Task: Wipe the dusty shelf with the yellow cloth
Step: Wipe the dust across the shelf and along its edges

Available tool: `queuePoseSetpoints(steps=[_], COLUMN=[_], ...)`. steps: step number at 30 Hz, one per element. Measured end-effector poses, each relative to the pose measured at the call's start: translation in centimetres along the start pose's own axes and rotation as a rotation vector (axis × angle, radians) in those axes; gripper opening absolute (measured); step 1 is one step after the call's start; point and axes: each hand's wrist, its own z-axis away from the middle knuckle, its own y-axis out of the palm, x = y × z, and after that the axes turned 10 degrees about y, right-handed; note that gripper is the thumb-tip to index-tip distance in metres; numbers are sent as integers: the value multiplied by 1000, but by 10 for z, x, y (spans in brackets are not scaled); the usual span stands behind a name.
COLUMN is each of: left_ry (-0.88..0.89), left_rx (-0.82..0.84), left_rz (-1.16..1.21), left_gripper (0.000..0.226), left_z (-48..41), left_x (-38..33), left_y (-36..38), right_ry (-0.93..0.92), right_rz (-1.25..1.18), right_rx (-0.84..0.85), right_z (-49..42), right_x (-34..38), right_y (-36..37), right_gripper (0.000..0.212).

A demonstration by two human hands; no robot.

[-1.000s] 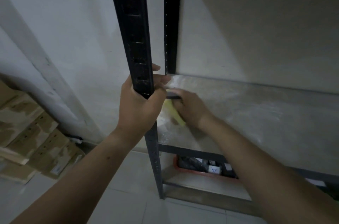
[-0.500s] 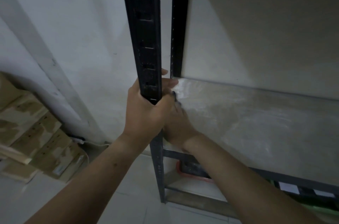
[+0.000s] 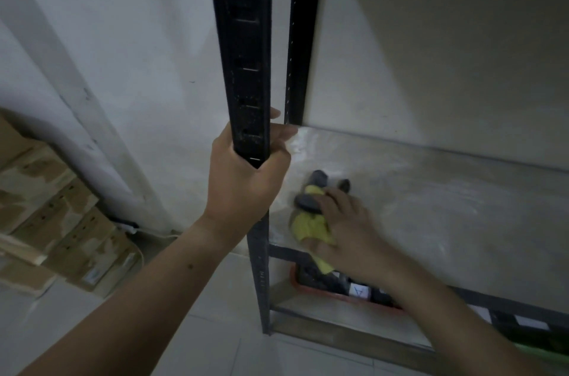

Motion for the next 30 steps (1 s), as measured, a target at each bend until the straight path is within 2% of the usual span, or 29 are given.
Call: queuePoseSetpoints(steps=[3, 10, 12, 14, 16, 18, 21, 23, 25, 28, 30], left_ry=[19, 37, 32, 42, 42, 37, 16, -8, -31, -44, -40], left_rx=[-6, 4, 9, 10, 20, 16, 42, 77, 95, 97, 89], left_rz=[10, 13, 12, 4, -10, -29, -52, -54, -34, -13, -4], left_gripper=[30, 32, 29, 29, 31, 33, 31, 32, 32, 29, 27], left_z=[0, -1, 1, 1, 1, 2, 1, 0, -1, -1, -2], left_x=[2, 0, -2, -3, -3, -4, -4, -4, -4, -6, -7], left_y=[-1, -3, -2, -2, -2, -2, -4, -6, -7, -4, -3], right_ry=[-119, -246, -241, -205, -72, 43, 46, 43, 56, 98, 209], right_rz=[4, -134, -167, -64, -3, -20, -214, -441, -539, -516, -462], right_rx=[-19, 277, 294, 178, 9, -138, -167, -187, -252, -371, -417], right_z=[-8, -36, -41, -53, -67, -80, -92, -82, -57, -4, 25], right_x=[37, 37, 34, 42, 61, 81, 84, 58, 14, -68, -119], right_y=[17, -7, -6, 2, 14, 21, 14, -3, -23, -53, -64], right_gripper=[77, 67, 63, 59, 57, 58, 48, 37, 39, 45, 48])
